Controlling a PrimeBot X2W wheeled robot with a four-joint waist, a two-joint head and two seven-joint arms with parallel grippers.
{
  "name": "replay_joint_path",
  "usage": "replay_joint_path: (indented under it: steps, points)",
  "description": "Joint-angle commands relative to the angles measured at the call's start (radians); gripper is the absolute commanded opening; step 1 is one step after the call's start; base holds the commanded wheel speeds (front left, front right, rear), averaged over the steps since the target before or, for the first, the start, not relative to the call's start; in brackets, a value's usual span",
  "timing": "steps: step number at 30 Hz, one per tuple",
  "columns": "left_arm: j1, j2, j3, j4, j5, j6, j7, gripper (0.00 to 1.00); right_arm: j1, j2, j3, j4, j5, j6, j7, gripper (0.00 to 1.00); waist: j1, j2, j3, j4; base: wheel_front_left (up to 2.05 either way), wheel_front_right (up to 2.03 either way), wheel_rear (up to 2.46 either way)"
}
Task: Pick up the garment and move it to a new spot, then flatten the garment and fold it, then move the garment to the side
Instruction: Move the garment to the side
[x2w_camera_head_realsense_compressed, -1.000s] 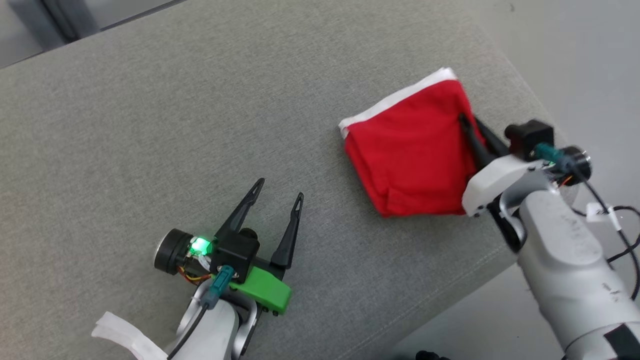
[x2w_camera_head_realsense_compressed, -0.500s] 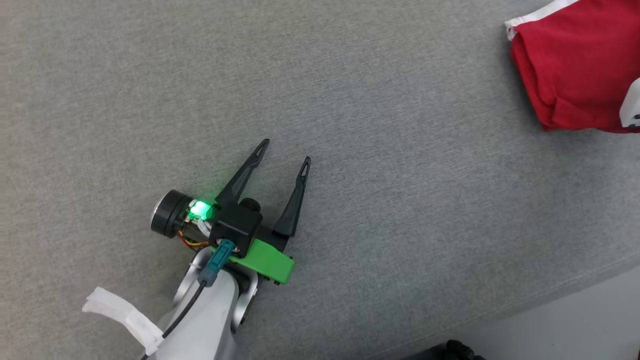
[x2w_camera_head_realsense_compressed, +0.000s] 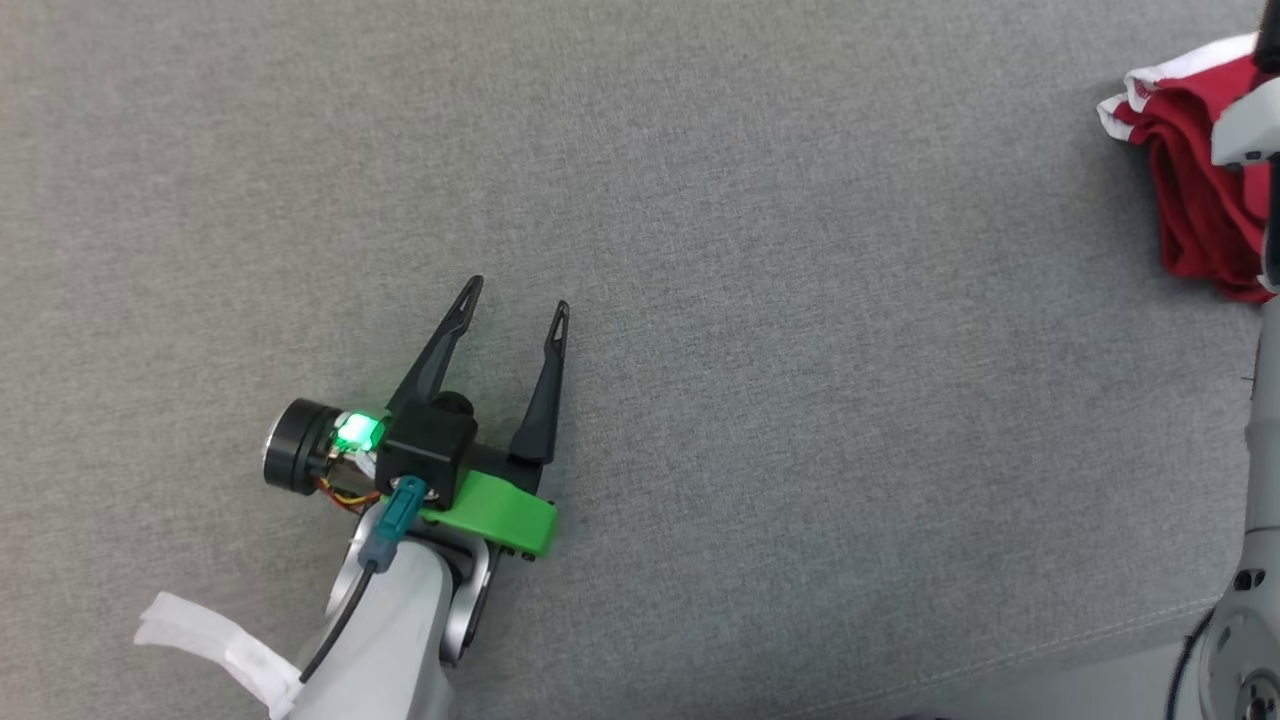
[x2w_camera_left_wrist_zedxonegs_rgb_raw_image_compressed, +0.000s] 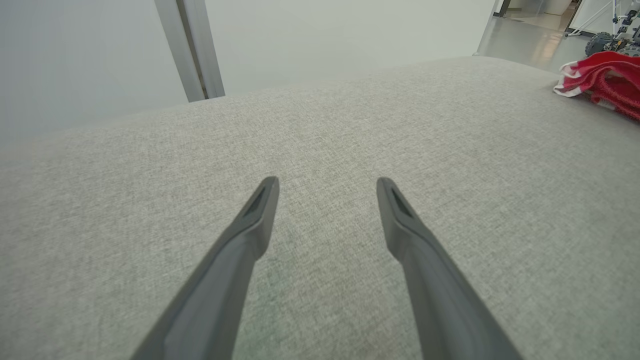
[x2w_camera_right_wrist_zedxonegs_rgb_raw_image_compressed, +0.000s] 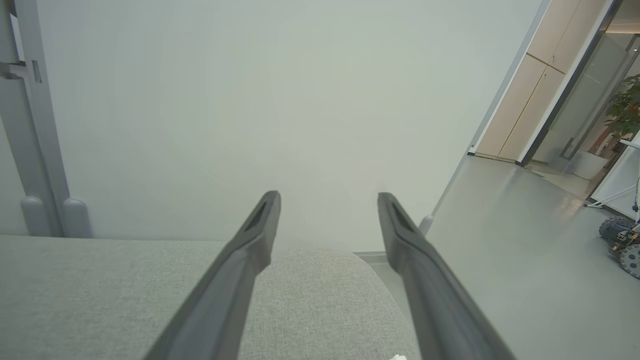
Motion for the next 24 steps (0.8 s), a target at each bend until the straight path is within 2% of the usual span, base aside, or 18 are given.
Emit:
replay_joint_path:
  steps: [1,5,10,21,24]
  points:
    - [0.019,0.002,0.013,-0.002,-0.008,0.012,0.0,1.0,0.029,0.001,0.02,-0.059,0.045,-0.002,-0.002,1.0,-0.0001,0.0001,-0.053,0.025,0.0,0.0,0.0]
    - [0.041,0.002,0.049,-0.007,-0.017,0.028,0.0,1.0,0.098,0.033,0.092,-0.161,0.131,-0.002,-0.002,1.0,-0.0001,0.0001,-0.106,0.047,0.0,0.0,0.0]
    - [0.079,0.001,0.096,-0.006,-0.026,0.044,0.001,1.0,0.206,0.064,0.17,-0.217,0.197,-0.002,-0.002,1.0,-0.0001,0.0001,-0.175,0.082,0.0,0.0,0.0]
    - [0.19,0.001,0.175,0.011,-0.071,0.079,0.001,1.0,0.533,0.115,0.243,-0.175,0.233,-0.002,-0.002,1.0,-0.0001,0.0001,-0.312,0.166,0.0,0.0,0.0]
    - [0.231,0.001,0.18,0.013,-0.084,0.071,0.001,1.0,0.593,0.118,0.239,-0.168,0.242,-0.002,-0.002,1.0,-0.0001,0.0001,-0.343,0.176,0.0,0.0,0.0]
